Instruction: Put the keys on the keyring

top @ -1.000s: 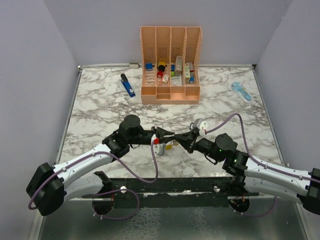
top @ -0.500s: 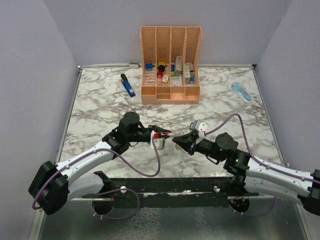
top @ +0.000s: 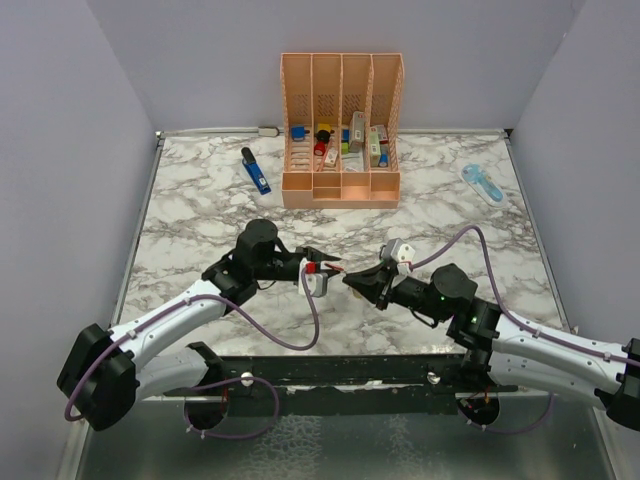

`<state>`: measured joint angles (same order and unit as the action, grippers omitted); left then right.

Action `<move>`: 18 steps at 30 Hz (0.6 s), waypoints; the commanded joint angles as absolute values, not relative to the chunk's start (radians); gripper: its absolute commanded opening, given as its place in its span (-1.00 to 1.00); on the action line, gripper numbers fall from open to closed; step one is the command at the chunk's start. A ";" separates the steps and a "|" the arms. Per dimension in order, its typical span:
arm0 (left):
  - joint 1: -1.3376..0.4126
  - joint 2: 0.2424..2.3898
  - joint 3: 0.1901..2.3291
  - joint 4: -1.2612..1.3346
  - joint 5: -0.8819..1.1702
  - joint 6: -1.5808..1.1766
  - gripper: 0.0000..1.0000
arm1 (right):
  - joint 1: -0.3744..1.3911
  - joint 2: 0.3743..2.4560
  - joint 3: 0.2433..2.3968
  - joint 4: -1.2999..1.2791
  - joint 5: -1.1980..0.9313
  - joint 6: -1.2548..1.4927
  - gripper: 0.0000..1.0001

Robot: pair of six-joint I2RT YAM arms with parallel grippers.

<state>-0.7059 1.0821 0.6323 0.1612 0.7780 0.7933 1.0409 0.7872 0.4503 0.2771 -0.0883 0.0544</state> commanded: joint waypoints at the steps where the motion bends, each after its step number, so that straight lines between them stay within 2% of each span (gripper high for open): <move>1: -0.706 1.051 0.682 0.184 0.873 0.772 -0.33 | 1.048 0.803 0.485 0.268 -0.125 0.047 -0.98; 8: -0.706 1.035 0.692 0.170 0.938 0.771 -0.22 | 1.048 0.821 0.500 0.245 -0.132 0.046 -0.98; 14: -0.705 1.014 0.689 0.154 1.004 0.783 -0.19 | 1.047 0.828 0.503 0.242 -0.144 0.050 -0.98; 18: -0.706 0.989 0.701 0.051 1.012 0.872 -0.19 | 1.048 0.820 0.502 0.224 -0.131 0.052 -0.98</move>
<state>-0.6998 1.0409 0.6479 0.1123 0.9005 0.7914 1.0416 0.8185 0.4782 0.2684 -0.1230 0.0547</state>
